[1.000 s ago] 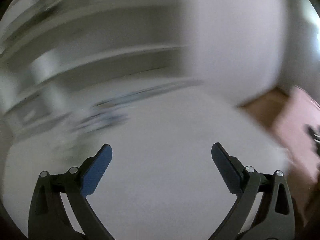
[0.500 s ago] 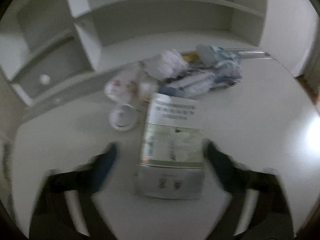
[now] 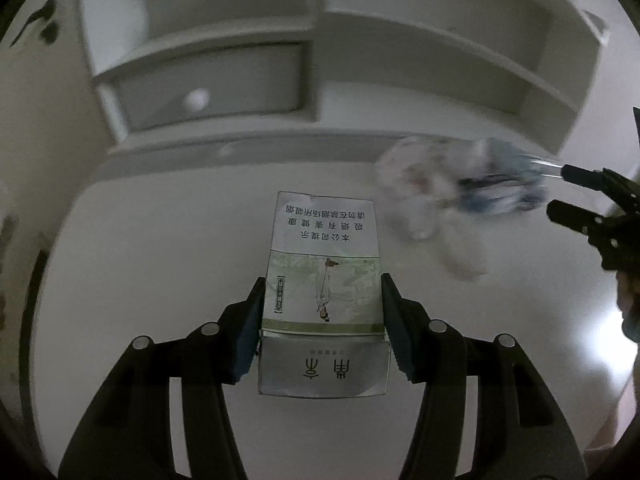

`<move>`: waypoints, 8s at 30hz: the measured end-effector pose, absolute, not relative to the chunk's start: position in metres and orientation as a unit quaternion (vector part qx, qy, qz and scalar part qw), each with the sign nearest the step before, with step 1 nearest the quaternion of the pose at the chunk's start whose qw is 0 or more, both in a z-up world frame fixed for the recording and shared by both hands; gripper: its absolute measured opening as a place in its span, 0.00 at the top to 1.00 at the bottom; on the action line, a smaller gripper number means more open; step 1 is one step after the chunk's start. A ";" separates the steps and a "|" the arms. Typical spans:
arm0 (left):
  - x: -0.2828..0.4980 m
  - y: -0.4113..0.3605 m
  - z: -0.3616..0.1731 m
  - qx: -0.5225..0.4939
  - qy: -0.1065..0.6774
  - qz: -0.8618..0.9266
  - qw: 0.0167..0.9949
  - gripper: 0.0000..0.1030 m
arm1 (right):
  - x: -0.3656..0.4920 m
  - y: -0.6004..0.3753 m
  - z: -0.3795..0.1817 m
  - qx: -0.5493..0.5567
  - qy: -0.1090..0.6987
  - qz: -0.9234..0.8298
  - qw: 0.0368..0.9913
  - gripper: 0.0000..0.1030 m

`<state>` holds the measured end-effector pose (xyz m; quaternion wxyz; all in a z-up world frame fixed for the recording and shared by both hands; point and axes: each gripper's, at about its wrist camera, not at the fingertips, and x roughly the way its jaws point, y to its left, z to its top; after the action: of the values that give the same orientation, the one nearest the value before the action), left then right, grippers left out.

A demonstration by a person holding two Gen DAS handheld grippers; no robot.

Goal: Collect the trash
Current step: 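Grasp the green-white box with the left tool while the right tool grasps the crumpled printed wrapper, then carry the box and wrapper over the floor bin and open both tools, then grasp the small white cap with the left tool while the right tool grasps the white plastic ring, then carry the cap and ring over the bin and open both tools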

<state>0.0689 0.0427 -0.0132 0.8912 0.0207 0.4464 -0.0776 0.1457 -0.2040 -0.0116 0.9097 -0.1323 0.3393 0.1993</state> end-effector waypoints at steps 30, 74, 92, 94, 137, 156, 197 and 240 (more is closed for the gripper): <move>0.052 0.074 -0.011 -0.016 0.427 -0.057 0.902 0.48 | 0.140 -0.193 -0.008 -0.067 0.369 0.214 0.902 0.66; -0.147 -0.354 0.040 0.198 0.347 -0.435 0.807 0.48 | -0.294 -0.632 -0.229 0.347 0.414 -0.210 0.815 0.15; -0.291 -0.536 -0.163 0.328 0.459 -0.545 0.620 0.48 | -0.464 -0.671 -0.187 0.344 0.258 -0.424 0.797 0.10; -0.292 -0.544 -0.192 0.344 0.476 -0.528 0.614 0.48 | -0.468 -0.673 -0.189 0.352 0.253 -0.424 0.795 0.10; 0.024 -0.022 0.014 0.046 0.380 -0.027 0.924 0.07 | -0.044 -0.343 -0.041 0.046 0.278 0.017 0.959 0.07; 0.113 0.006 -0.014 -0.012 0.428 -0.161 0.889 0.85 | 0.081 -0.120 -0.078 -0.053 0.375 0.194 0.905 0.40; -0.180 -0.389 -0.004 0.181 0.383 -0.541 0.727 0.85 | -0.286 -0.546 -0.125 0.195 0.304 -0.210 0.908 0.65; -0.195 -0.515 -0.322 0.304 0.575 -0.443 0.617 0.11 | -0.227 -0.683 -0.437 0.481 0.515 -0.158 0.692 0.27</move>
<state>-0.1949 -0.5152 -0.3222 0.6167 0.3040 0.5752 -0.4432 -0.2266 -0.6830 -0.4375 0.6916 0.4810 0.5153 -0.1575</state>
